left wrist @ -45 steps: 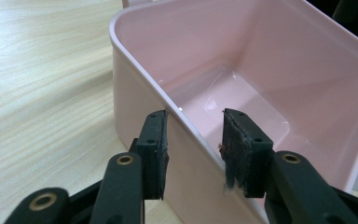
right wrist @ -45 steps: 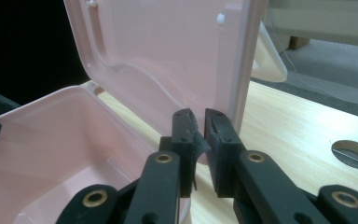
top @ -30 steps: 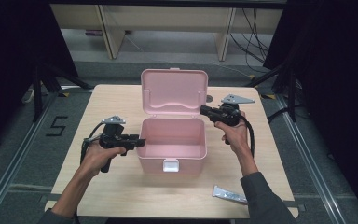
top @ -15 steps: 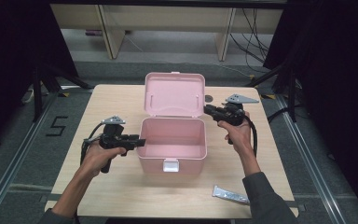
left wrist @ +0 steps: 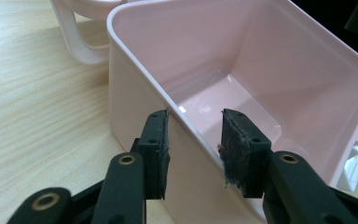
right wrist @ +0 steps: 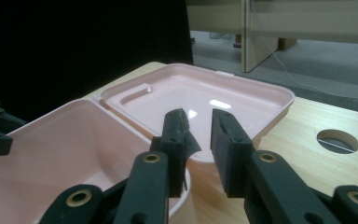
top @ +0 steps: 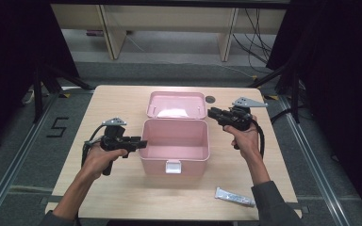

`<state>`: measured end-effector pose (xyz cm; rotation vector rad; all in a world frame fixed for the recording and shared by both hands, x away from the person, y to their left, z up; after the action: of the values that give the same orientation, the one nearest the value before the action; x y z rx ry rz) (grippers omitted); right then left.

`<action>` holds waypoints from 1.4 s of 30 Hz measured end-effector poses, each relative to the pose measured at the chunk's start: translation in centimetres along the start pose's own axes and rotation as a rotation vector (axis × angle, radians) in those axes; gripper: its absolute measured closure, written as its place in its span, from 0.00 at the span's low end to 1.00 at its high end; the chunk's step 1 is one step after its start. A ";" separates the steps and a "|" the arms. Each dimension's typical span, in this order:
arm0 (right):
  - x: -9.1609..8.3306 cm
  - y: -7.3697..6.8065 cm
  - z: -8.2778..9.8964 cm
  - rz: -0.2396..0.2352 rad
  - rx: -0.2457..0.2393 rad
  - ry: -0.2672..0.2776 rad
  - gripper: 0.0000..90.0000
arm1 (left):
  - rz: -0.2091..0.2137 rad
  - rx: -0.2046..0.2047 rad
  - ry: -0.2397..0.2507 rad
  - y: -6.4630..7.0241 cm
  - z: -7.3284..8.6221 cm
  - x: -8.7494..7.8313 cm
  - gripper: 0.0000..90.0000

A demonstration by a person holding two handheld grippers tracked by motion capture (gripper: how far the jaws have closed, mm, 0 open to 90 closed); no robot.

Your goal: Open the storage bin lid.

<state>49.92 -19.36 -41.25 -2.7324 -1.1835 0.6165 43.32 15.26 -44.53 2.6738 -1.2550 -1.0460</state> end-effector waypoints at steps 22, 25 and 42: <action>-6.2 -0.9 2.8 0.097 -0.108 -0.164 0.68 | 0.011 0.000 -0.014 0.0 -0.1 -0.1 0.68; -6.4 -0.9 3.4 0.107 -0.120 -0.197 0.67 | 0.008 0.003 -0.016 0.0 -0.1 -0.1 0.68; -8.9 -1.8 7.0 0.130 -0.190 -0.418 0.62 | 0.002 0.007 -0.022 0.1 -0.1 -0.2 0.69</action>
<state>40.41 -24.99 -44.26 -2.9486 -1.1976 1.1972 43.17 15.31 -44.27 2.6727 -1.2678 -1.0759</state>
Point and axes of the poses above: each handheld gripper's, and its own axes: x roughly forward along the jaws, z roughly out of its underside, y roughly to its right, the point moved 4 cm from there along x, roughly forward along the jaws, and after that the axes turned 3 degrees about x, right-handed, at the moved point
